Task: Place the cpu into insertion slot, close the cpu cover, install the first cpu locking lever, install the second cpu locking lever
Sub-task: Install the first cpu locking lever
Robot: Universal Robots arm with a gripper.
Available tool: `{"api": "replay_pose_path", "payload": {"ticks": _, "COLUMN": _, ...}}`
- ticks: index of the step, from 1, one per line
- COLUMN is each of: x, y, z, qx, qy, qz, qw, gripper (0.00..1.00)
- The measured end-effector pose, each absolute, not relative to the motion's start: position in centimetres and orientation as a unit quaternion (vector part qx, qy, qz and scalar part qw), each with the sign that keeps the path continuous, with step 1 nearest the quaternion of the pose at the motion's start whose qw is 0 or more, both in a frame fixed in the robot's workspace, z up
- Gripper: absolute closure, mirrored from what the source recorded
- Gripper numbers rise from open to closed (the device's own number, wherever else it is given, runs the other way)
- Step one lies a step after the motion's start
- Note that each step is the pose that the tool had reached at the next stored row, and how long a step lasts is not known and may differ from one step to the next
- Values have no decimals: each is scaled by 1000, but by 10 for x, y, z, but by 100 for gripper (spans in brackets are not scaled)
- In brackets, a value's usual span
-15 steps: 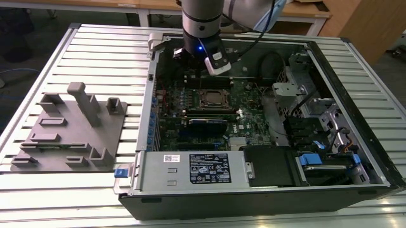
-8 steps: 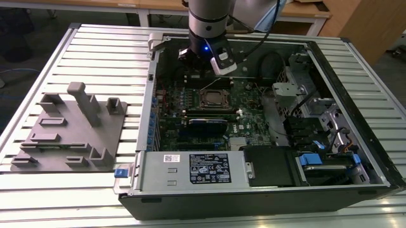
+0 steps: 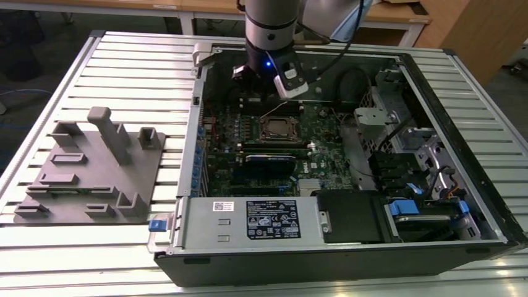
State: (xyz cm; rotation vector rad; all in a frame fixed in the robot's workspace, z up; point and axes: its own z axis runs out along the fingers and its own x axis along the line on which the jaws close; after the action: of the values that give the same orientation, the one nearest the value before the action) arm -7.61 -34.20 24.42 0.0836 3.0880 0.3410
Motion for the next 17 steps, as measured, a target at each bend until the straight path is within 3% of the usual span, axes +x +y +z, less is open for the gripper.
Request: {"api": "replay_pose_path", "payload": {"ticks": 17, "x": -64, "y": -336, "z": 235, "qx": 56, "qy": 993, "qz": 100, "qw": 21, "gripper": 89}}
